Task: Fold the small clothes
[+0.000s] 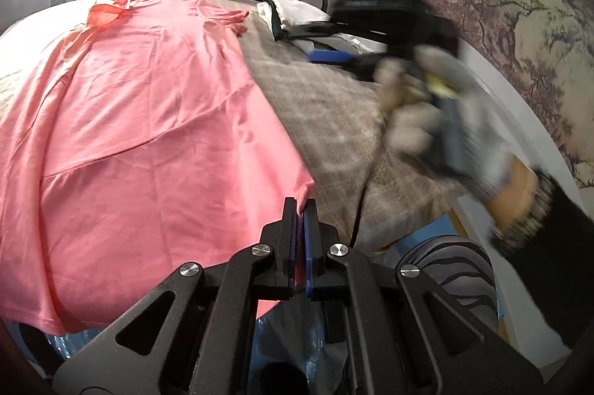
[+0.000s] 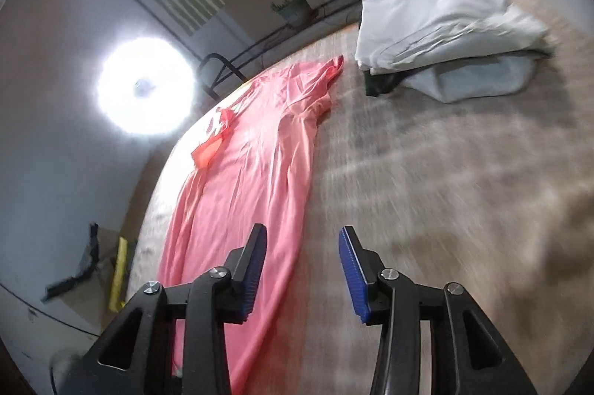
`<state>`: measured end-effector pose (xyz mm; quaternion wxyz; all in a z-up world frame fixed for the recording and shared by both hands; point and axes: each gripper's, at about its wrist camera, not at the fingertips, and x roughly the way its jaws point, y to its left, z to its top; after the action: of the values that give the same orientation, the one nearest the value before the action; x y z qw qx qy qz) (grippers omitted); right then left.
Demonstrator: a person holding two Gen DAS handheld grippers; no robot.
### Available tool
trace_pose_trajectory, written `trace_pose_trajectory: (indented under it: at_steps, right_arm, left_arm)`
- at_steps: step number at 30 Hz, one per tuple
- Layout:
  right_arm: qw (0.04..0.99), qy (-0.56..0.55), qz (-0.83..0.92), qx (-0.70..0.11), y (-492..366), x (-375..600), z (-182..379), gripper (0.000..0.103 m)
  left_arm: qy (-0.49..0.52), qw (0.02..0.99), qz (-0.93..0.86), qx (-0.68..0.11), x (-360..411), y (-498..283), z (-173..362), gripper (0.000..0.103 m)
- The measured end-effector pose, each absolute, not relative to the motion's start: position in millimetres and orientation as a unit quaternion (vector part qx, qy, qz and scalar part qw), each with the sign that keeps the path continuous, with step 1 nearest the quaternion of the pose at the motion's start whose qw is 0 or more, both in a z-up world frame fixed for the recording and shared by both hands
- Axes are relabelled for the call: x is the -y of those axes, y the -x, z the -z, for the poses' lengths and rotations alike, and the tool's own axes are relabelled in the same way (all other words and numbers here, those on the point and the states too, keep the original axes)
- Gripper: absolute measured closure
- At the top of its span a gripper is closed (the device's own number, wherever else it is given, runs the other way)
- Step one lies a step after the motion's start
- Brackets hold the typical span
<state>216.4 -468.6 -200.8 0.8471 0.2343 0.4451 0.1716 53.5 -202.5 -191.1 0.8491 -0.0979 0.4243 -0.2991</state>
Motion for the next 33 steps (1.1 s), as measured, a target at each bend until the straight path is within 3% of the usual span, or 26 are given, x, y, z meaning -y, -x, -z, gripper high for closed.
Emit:
trace_pose_trajectory:
  at_steps: [7, 14, 15, 18, 20, 33]
  right_arm:
    - [0.82, -0.292, -0.149, -0.469, -328, 457, 250, 0.058]
    - [0.817, -0.308, -0.147, -0.465, -380, 444, 266, 0.06]
    - [0.819, -0.304, -0.143, -0.466, -385, 442, 266, 0.063]
    - [0.818, -0.3, -0.14, -0.471, -392, 440, 266, 0.092]
    - [0.822, -0.289, -0.128, -0.474, -395, 439, 263, 0.102]
    - [0.858, -0.218, -0.104, -0.453, -397, 406, 221, 0.103]
  left_arm:
    - [0.116, 0.842, 0.305, -0.431, 195, -59, 188, 0.102]
    - [0.119, 0.832, 0.315, -0.44, 197, -63, 193, 0.102]
    - [0.121, 0.831, 0.315, -0.442, 196, -64, 194, 0.102]
    - [0.132, 0.826, 0.315, -0.447, 192, -65, 199, 0.102]
    - [0.14, 0.825, 0.312, -0.45, 186, -67, 202, 0.103]
    - [0.18, 0.827, 0.29, -0.447, 153, -63, 205, 0.103]
